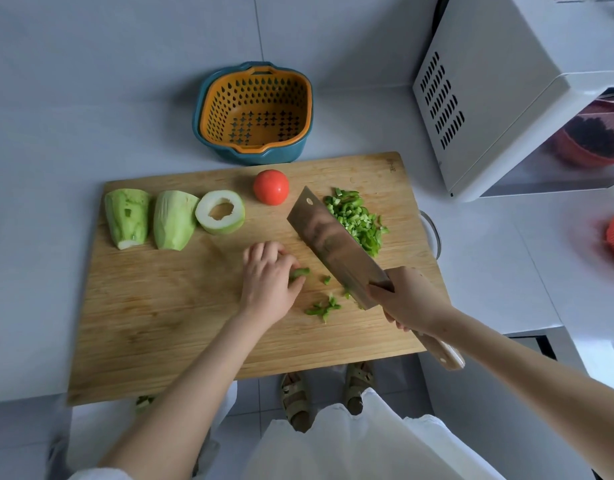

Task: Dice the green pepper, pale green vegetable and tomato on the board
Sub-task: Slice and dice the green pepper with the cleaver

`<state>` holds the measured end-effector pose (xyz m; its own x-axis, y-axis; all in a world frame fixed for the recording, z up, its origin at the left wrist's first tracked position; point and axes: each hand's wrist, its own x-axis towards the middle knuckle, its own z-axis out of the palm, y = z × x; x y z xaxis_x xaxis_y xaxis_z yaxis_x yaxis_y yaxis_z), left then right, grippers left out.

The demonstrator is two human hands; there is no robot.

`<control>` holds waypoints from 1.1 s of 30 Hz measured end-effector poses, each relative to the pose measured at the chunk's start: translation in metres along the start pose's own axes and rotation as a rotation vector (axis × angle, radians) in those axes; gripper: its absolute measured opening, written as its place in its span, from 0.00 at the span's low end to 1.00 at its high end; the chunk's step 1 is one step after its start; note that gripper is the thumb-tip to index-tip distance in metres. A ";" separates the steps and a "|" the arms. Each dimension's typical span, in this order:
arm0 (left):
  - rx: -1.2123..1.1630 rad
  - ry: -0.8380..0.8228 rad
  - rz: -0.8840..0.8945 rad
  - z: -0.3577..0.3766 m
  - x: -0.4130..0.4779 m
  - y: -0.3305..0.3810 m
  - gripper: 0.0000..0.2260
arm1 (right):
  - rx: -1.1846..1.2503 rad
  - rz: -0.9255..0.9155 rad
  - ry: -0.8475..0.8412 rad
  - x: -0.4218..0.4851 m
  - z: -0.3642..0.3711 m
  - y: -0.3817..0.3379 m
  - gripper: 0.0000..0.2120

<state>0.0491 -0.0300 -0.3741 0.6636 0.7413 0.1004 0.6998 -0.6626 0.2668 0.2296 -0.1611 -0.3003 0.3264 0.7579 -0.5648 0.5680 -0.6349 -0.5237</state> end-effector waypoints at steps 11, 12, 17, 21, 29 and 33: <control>-0.294 -0.009 -0.399 -0.009 -0.043 -0.032 0.31 | 0.239 0.061 -0.087 -0.007 0.046 -0.016 0.11; -0.283 -0.039 -0.348 -0.006 -0.045 -0.030 0.38 | 0.278 0.066 -0.090 -0.007 0.049 -0.018 0.11; -0.078 -0.123 -0.155 0.014 -0.049 -0.036 0.43 | 0.372 0.103 -0.105 -0.002 0.056 -0.017 0.15; -0.055 -0.107 -0.088 0.022 -0.046 -0.033 0.31 | 0.318 0.077 -0.012 0.005 0.043 -0.007 0.15; -0.046 -0.072 -0.029 0.033 -0.030 -0.011 0.19 | 0.063 0.025 0.072 0.025 0.000 0.001 0.12; -0.020 -0.086 -0.005 0.035 -0.023 -0.008 0.18 | 0.006 -0.022 0.070 0.023 -0.009 -0.007 0.14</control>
<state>0.0373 -0.0453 -0.4122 0.6813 0.7318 0.0163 0.6980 -0.6562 0.2867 0.2399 -0.1379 -0.3032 0.3661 0.7801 -0.5074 0.5710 -0.6188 -0.5395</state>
